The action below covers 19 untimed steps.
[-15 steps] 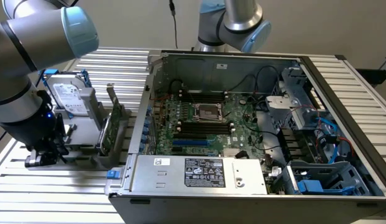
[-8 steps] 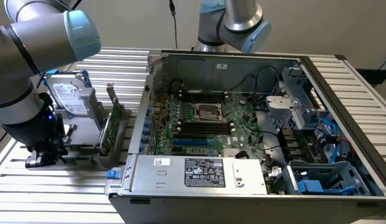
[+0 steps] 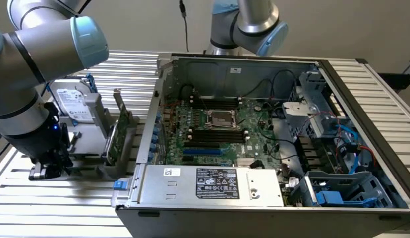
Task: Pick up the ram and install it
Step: 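Pick up the ram and move it above insertion slot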
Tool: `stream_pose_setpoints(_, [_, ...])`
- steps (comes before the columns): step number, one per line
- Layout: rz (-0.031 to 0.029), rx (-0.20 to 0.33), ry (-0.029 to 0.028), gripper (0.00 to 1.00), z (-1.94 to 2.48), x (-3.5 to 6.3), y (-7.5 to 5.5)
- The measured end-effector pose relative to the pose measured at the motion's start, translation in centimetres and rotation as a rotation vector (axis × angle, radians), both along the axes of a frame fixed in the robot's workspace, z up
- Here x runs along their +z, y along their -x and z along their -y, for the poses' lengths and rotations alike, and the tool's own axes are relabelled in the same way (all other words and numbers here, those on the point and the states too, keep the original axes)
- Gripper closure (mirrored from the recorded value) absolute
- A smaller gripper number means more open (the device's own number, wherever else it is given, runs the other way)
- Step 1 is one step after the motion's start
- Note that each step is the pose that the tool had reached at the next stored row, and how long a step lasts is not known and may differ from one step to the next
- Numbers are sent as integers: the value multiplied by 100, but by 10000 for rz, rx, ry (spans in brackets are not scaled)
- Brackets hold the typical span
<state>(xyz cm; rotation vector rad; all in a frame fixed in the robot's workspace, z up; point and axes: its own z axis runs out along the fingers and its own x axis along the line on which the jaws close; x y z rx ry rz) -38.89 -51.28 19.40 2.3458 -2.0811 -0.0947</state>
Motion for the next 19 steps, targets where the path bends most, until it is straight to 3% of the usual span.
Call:
stream_pose_setpoints(4, [4, -3, -4, 71, 0, -2, 1])
stream_pose_setpoints(7, [2, -26, -3, 84, 0, -1, 3])
stream_pose_setpoints(19, [2, -485, -10, 85, 0, 13, 3])
